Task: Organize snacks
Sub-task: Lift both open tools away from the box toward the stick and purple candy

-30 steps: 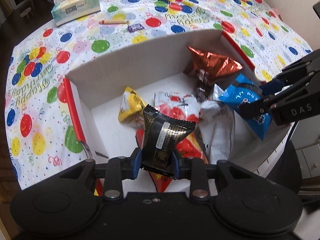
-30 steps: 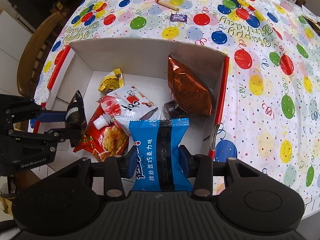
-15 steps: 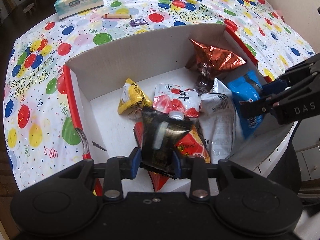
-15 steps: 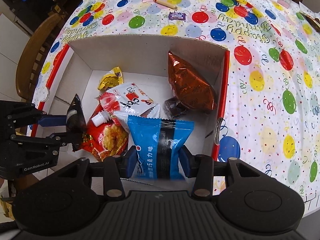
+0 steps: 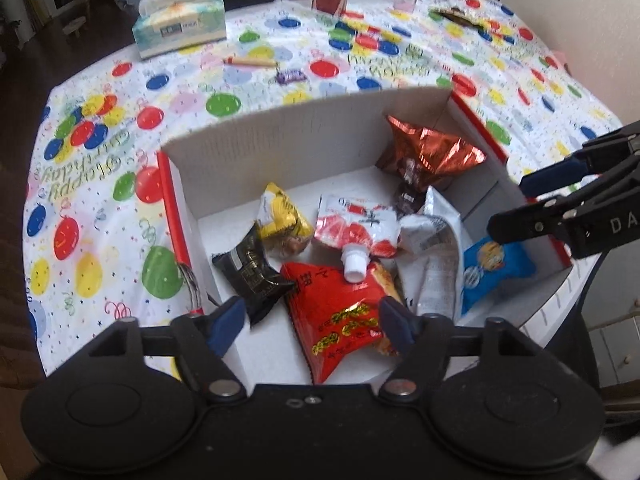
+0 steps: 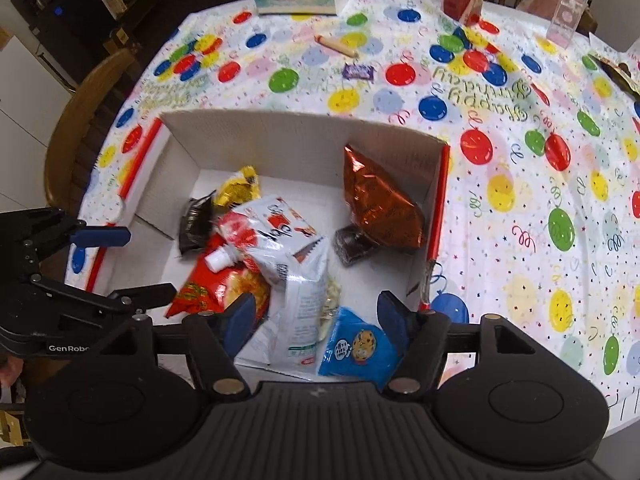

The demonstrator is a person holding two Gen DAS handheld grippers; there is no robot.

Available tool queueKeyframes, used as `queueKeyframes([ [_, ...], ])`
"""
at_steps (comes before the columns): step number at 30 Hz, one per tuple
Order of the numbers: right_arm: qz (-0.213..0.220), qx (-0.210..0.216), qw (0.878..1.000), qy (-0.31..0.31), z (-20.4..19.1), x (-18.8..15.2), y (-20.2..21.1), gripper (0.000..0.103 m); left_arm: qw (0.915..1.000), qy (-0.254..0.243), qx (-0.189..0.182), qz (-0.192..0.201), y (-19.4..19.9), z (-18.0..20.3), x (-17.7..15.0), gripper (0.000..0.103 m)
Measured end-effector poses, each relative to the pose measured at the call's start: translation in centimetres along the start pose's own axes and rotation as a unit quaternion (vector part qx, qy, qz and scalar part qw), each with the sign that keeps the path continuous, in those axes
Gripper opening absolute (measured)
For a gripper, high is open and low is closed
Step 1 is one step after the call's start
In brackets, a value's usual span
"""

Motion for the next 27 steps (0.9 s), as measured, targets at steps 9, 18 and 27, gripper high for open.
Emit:
queueKeyframes([
  [9,0.022,0.005,1.0,0.016,-1.7,0.9,2.5,0.068,0.9987,0.001,0.003,0.052,3.2,0.1,2.3,0.089],
  [18,0.04,0.029,0.999,-0.006,-2.3,4.5,4.0,0.078,0.9949,0.013,0.022,0.098,5.4,-1.0,6.1,0.102],
  [27,0.056,0.03,0.998,-0.019,-0.1,10.1,3.3,0.078,0.9915,0.036,0.045,0.116,4.3,-3.3,11.2,0.102],
])
Point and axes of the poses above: each gripper's, at about its wrist camera, not at the fingertips, and y roughly against the way its jaws point, z to its right, x to its top, the point moved 9 cm from there along -y, roughly the way its jaws point, and after that the axes turned 8 degrees about z, right-handed, at the moved point
